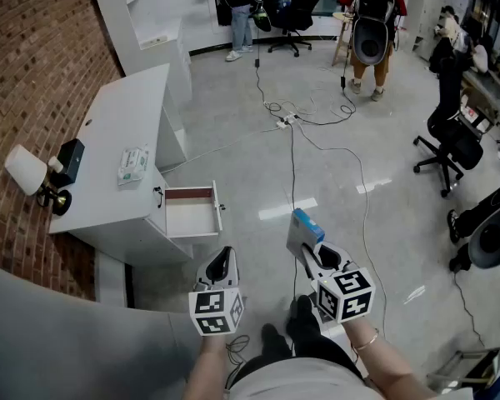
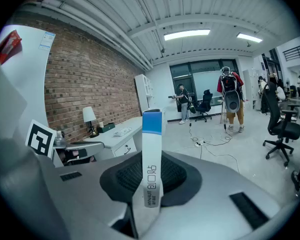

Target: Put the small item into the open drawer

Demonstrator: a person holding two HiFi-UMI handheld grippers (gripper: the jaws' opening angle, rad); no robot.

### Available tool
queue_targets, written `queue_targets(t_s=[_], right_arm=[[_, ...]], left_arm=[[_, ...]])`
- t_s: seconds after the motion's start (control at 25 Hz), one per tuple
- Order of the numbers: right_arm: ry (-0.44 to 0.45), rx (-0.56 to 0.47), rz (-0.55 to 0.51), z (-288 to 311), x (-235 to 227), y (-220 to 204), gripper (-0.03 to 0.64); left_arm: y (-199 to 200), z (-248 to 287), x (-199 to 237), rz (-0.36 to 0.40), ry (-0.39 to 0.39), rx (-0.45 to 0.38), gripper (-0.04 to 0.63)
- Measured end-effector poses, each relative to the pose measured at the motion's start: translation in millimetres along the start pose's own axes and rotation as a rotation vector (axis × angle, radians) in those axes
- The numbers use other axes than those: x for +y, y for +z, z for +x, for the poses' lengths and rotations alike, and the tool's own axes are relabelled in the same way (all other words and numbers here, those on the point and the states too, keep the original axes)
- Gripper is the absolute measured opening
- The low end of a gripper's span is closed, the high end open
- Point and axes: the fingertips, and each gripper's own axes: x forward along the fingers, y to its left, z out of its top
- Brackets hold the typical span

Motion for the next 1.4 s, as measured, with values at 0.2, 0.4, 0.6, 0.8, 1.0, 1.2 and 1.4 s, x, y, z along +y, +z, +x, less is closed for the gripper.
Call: queue_targets(t_s=[0.2,0.4,0.6,0.8,1.0,1.2,1.4], right_arm=[[0.013,-0.001,0.006,1.7,-22.0,5.9,0.081],[0.023,0.011,0.029,8.7,-51.1,10.7,0.083],[0.029,-0.005,0.037,25.7,-92.4,31.3,0.084],[0.055,-0.014,0.021,43.4,-130.9,50.7,0.083],[0.070,-0.016,0.020,56.6,-165.5,67.2,0.084],[0.081,-0.019,0.041,61.5,-198.5,76.3,0.084],[0.098,-0.025,0.040,68.4,-218.3,84.5,0.084]], left_arm=[[-1.7,20.5,-13.4,-0.016,0.008,0.019,0.032],[-0.6,48.5,-29.7,-0.015,0.003,0.041,0.032],[13.0,85.8,-43.1,-0.003,0.022,0.041,0.032],[30.3,123.4,-53.7,0.004,0.056,0.023,0.032],[47.8,154.8,-67.3,0.013,0.077,0.010,0.032],[53.1,177.4,-84.7,0.011,0.101,0.016,0.032],[64.1,195.6,-92.9,0.020,0.117,0.003,0.032]])
